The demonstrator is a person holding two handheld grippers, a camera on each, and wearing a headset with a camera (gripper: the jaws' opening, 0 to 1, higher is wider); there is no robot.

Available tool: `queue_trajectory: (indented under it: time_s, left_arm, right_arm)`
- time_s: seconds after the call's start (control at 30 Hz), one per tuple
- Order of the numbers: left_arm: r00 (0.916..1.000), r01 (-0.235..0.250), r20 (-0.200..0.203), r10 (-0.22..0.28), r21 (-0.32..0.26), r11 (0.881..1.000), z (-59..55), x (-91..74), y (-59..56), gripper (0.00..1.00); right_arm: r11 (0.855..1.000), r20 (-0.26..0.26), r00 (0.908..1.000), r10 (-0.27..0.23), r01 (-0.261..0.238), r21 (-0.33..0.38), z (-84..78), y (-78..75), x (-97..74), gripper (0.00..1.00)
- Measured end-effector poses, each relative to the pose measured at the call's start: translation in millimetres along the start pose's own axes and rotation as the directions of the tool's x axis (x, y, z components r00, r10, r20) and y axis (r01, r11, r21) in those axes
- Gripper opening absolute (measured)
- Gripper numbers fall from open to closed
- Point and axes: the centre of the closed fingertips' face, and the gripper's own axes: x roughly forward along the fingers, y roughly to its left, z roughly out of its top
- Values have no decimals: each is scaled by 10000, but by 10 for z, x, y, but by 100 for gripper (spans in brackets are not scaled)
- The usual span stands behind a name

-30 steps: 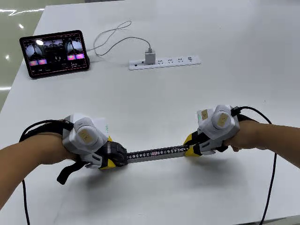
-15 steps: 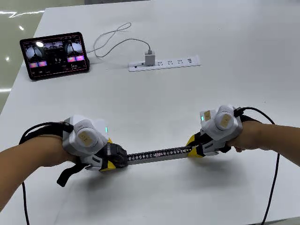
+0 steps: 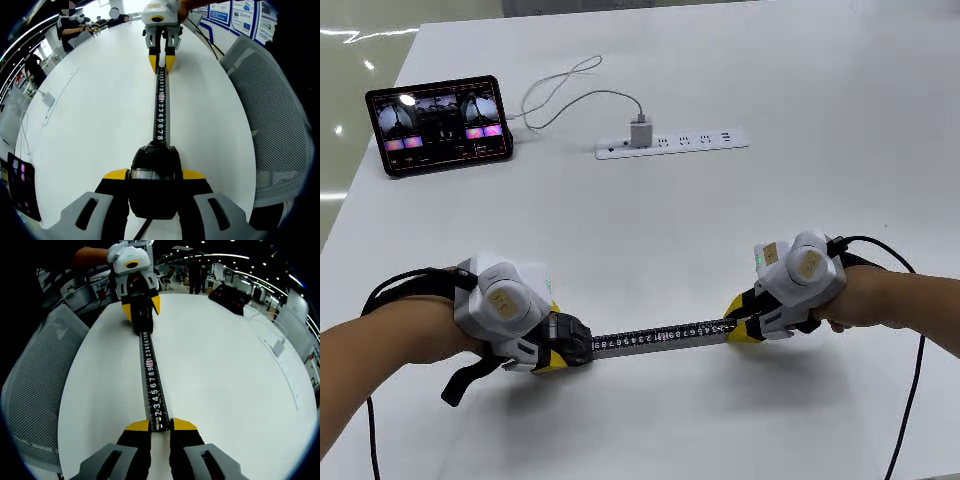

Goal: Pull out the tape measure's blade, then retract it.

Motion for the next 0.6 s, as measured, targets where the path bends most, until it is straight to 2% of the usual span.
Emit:
queue_trajectory:
  time_s: [0.6]
  left_arm:
    - [10000, -2, 10, 2, -16, 10000, -1, 6, 3, 32]
  right_arm:
    - [10000, -51, 10000, -38, 38, 55, -79, -34, -52, 9]
